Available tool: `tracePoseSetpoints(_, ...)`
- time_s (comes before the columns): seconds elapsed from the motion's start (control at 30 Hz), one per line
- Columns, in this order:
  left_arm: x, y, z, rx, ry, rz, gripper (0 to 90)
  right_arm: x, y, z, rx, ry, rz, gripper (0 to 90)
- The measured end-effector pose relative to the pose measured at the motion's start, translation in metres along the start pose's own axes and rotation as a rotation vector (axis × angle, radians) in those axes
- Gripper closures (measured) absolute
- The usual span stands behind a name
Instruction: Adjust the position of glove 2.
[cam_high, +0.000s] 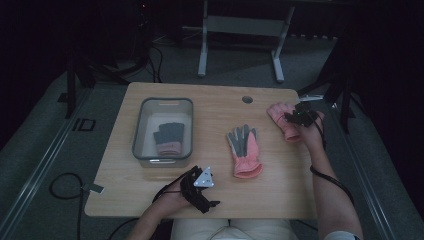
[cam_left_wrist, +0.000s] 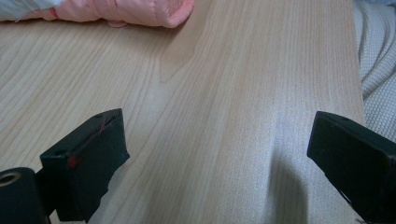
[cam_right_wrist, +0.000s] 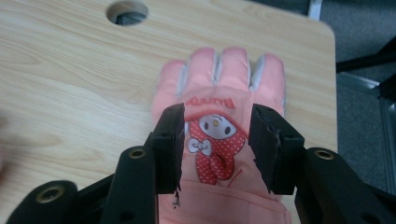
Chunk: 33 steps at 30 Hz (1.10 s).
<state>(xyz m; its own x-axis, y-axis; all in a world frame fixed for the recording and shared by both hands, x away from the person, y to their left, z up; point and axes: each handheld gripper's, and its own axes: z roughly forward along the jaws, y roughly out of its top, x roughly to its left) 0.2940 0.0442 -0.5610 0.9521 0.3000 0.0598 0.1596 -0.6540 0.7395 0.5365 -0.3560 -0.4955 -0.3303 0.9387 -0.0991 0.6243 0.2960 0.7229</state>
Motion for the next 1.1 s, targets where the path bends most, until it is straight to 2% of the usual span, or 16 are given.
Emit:
tracePoseSetpoints(0.1, 0.000, 0.000, 0.000, 0.003, -0.002, 0.002, 4.0, -0.002, -0.006, 0.010, 0.025, -0.013, -0.002, 54.7)
tracePoseSetpoints(0.2, 0.000, 0.000, 0.000, 0.001, -0.003, 0.001, 4.1, 0.000, -0.013, 0.021, 0.068, -0.022, -0.036, 54.0)
tracePoseSetpoints(0.27, 0.000, 0.000, 0.000, -0.001, 0.004, 0.007, 4.0, 0.002, -0.016, 0.026, 0.067, -0.022, -0.045, 53.9)
tracePoseSetpoints(0.4, -0.001, -0.001, 0.000, -0.002, 0.007, 0.012, 4.1, 0.005, -0.017, 0.029, 0.077, -0.037, -0.052, 61.3)
tracePoseSetpoints(0.47, -0.001, -0.001, 0.000, -0.002, 0.007, 0.012, 4.1, 0.005, -0.016, 0.029, 0.086, -0.033, -0.055, 61.3)
tracePoseSetpoints(0.5, -0.001, -0.001, 0.000, -0.002, 0.007, 0.013, 4.1, 0.005, -0.016, 0.029, 0.086, -0.033, -0.055, 65.2)
tracePoseSetpoints(0.53, -0.001, -0.001, 0.000, -0.003, 0.008, 0.012, 4.1, 0.005, -0.015, 0.029, 0.103, -0.028, -0.049, 74.7)
tracePoseSetpoints(0.67, -0.001, -0.001, 0.000, -0.005, 0.007, 0.012, 4.1, 0.003, -0.013, 0.028, 0.100, -0.028, -0.019, 81.5)
tracePoseSetpoints(0.77, -0.001, -0.001, 0.000, -0.005, 0.006, 0.011, 4.1, 0.003, -0.014, 0.023, 0.084, -0.042, 0.017, 85.6)
tracePoseSetpoints(0.8, -0.001, -0.001, 0.000, -0.006, 0.006, 0.011, 4.1, 0.002, -0.013, 0.018, 0.073, -0.041, 0.045, 86.1)
tracePoseSetpoints(0.93, -0.001, -0.001, 0.000, -0.007, 0.004, 0.011, 4.1, 0.005, -0.012, 0.007, 0.067, -0.047, 0.049, 86.3)
tracePoseSetpoints(1.0, -0.001, -0.001, 0.000, -0.004, 0.004, 0.013, 4.1, 0.010, -0.012, -0.009, 0.047, -0.059, 0.057, 86.4)
tracePoseSetpoints(1.03, -0.001, -0.001, 0.000, -0.004, 0.004, 0.013, 4.1, 0.010, -0.012, -0.009, 0.047, -0.059, 0.057, 86.4)
tracePoseSetpoints(1.07, -0.001, 0.000, 0.000, -0.003, 0.005, 0.013, 4.1, 0.014, -0.013, -0.023, 0.027, -0.050, 0.079, 86.5)
tracePoseSetpoints(1.1, -0.001, 0.000, 0.000, -0.003, 0.005, 0.013, 4.1, 0.014, -0.013, -0.023, 0.027, -0.050, 0.079, 86.5)
